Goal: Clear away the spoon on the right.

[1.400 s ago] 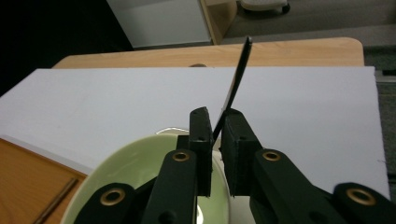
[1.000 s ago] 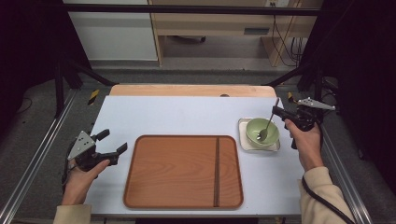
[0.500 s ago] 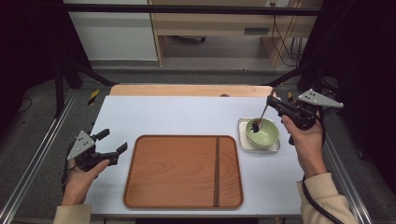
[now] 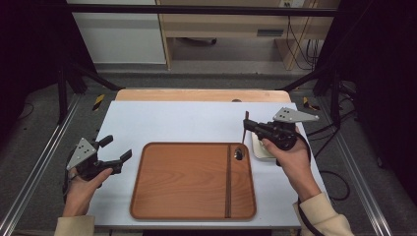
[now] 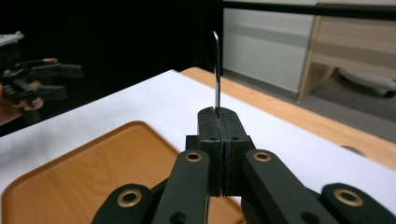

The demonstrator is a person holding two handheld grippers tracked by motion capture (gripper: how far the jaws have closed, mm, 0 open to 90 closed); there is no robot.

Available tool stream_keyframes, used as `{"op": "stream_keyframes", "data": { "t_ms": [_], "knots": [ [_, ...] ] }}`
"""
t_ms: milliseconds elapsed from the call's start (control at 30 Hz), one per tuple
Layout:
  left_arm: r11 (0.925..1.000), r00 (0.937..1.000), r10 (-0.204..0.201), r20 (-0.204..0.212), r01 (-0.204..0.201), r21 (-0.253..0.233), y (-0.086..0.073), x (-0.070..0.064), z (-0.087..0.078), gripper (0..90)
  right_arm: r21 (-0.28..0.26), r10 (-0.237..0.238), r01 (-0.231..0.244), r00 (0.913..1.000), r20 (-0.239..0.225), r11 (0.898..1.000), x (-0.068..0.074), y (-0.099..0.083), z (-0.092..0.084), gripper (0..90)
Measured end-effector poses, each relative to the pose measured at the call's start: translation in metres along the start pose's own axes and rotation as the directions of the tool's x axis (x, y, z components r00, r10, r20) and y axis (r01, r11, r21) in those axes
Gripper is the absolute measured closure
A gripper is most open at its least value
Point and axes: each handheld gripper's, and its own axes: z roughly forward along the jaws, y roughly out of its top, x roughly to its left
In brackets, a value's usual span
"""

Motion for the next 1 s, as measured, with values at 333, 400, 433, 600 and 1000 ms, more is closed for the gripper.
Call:
{"op": "stream_keyframes", "data": {
  "t_ms": [333,400,433,600,1000],
  "knots": [
    [0.9989,1.0,0.002,0.01,-0.001,-0.046,-0.002,0.005,-0.005,9.4,0.055,0.046,-0.041,0.9939,-0.1,0.998,0.02,-0.017,0.025,89.9],
    [0.9991,1.0,0.0,0.008,0.001,-0.042,-0.002,0.006,-0.006,9.3,0.078,0.059,-0.05,0.9913,-0.118,0.996,0.024,-0.022,0.03,89.9],
    [0.9991,1.0,-0.003,0.007,0.003,-0.042,-0.003,0.007,-0.006,9.3,0.085,0.066,-0.056,0.9901,-0.124,0.995,0.025,-0.023,0.031,89.9],
    [0.9992,1.0,-0.006,0.005,0.006,-0.039,-0.005,0.009,-0.008,9.3,0.126,0.109,-0.089,0.9801,-0.166,0.988,0.03,-0.037,0.041,89.9],
    [0.9994,1.0,-0.007,0.002,0.007,-0.033,-0.006,0.01,-0.007,9.3,0.278,0.214,-0.138,0.9398,-0.266,0.951,0.041,-0.067,0.065,89.3]
  ]
}}
